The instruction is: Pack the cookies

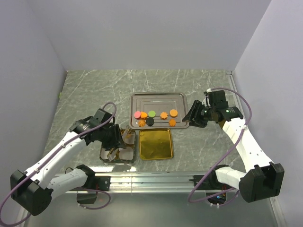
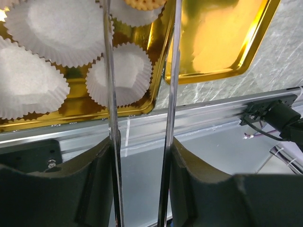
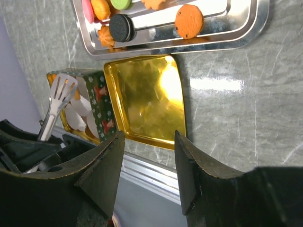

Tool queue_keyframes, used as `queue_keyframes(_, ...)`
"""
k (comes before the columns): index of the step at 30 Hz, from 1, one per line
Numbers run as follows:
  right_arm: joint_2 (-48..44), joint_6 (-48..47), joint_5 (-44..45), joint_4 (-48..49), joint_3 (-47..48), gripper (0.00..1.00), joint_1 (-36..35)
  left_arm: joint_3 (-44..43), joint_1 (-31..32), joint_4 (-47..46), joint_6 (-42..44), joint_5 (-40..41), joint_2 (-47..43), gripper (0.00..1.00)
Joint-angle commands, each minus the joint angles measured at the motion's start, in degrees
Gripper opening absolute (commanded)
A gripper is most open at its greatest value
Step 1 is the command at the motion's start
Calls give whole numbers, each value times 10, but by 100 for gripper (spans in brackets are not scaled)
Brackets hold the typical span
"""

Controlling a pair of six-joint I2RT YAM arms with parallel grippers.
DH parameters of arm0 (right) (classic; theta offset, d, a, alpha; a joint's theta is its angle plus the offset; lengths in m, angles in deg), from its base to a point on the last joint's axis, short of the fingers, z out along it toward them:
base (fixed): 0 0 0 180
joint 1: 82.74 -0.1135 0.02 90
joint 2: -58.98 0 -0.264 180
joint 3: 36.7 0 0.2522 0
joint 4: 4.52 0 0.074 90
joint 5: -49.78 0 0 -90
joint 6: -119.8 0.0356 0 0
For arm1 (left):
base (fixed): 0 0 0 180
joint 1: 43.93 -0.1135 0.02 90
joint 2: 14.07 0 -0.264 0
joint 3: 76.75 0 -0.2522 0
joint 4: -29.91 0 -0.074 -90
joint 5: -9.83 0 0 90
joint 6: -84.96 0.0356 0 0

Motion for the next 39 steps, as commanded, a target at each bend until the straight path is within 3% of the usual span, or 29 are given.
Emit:
queue_keyframes(1,-27,2,-5,9,-12,54,-1,-2,8,-38,-16,9,7,47)
queue_keyframes(16,-48,9,-4,18,-33,54,0,-63,20,-4,-12,29,33,54)
queue_keyframes(24,-62,8,7,10,-33,54,0,-186,19,56,19,62,75,55)
queue_keyframes(39,-83,8,22,-10,-36,54,0,-305,18,1,72,32,312,55)
